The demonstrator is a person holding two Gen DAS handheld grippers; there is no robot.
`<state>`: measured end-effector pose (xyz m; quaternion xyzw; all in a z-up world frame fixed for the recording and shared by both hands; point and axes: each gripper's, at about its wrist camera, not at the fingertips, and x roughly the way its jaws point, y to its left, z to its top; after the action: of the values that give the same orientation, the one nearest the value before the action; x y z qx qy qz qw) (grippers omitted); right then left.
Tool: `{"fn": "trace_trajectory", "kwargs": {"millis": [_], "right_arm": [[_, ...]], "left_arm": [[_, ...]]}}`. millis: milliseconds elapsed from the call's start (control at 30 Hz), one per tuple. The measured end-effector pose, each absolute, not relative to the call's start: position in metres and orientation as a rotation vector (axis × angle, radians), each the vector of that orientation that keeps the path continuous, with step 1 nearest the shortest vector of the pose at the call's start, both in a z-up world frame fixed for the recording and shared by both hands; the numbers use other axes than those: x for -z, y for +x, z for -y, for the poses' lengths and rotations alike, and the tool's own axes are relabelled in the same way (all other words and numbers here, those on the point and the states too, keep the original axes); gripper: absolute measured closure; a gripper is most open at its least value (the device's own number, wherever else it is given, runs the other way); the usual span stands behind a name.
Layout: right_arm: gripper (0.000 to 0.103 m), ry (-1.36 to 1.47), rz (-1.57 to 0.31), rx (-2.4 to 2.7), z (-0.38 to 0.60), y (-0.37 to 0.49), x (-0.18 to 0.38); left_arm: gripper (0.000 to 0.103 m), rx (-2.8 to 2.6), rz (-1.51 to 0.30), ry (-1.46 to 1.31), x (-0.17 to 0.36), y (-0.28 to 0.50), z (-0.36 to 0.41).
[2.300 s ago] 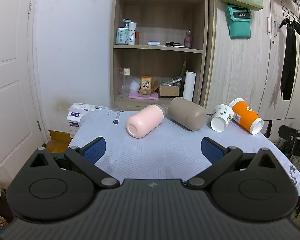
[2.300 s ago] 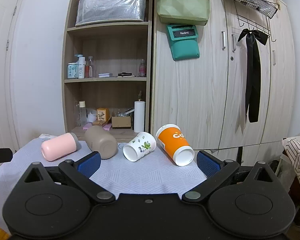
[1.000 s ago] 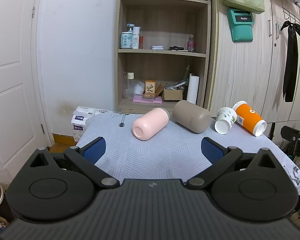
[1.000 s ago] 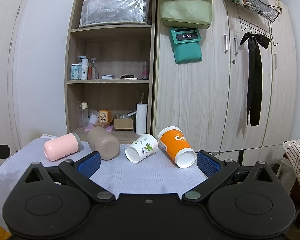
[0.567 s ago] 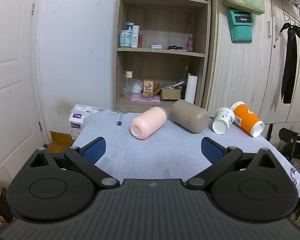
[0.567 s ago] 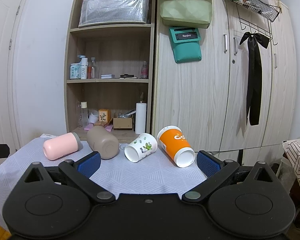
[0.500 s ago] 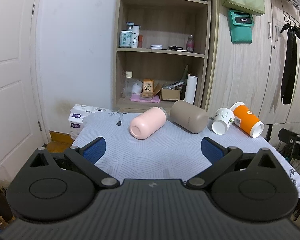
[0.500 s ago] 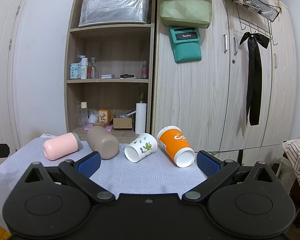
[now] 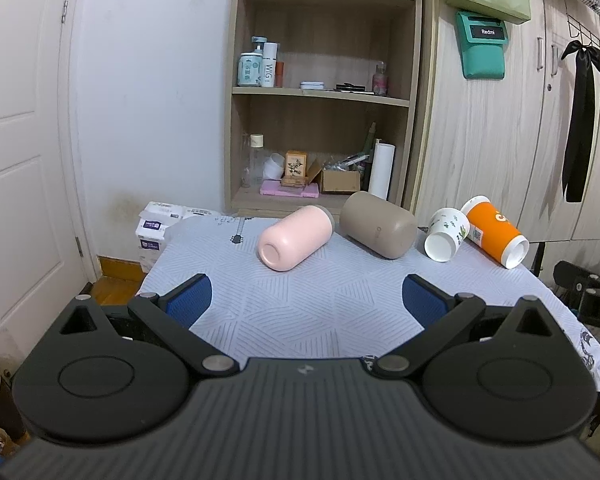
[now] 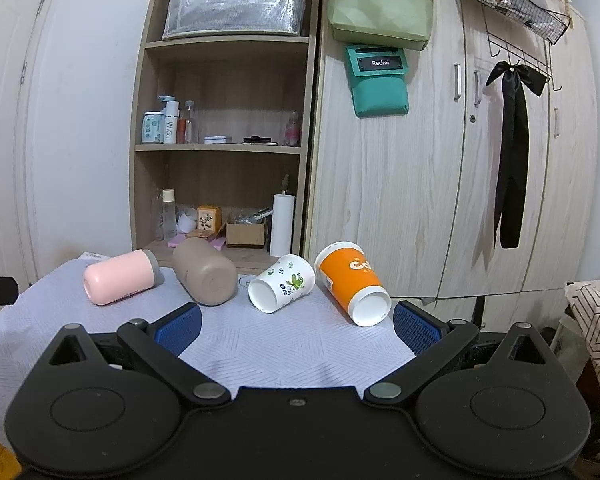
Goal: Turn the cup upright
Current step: 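Move the left gripper to the lying pink cup and close around it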
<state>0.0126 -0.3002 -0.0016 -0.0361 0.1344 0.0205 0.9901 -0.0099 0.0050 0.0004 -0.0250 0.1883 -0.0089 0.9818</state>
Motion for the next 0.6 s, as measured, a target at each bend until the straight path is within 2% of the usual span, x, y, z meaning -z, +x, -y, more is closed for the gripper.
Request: {"fn": "trace_trajectory", "kwargs": {"millis": [300,600], "right_arm": [[0.0,-0.061,-0.326,-0.146,0.294,0.029,-0.004],[0.0,0.015,-0.414,-0.432,0.258,0.088,-0.003]], "left_arm": [[0.0,0.117,-0.414,0.026,-0.025,0.016,-0.02],[0.0,0.296,-0.579,-0.048,-0.038,0.101,-0.061]]}}
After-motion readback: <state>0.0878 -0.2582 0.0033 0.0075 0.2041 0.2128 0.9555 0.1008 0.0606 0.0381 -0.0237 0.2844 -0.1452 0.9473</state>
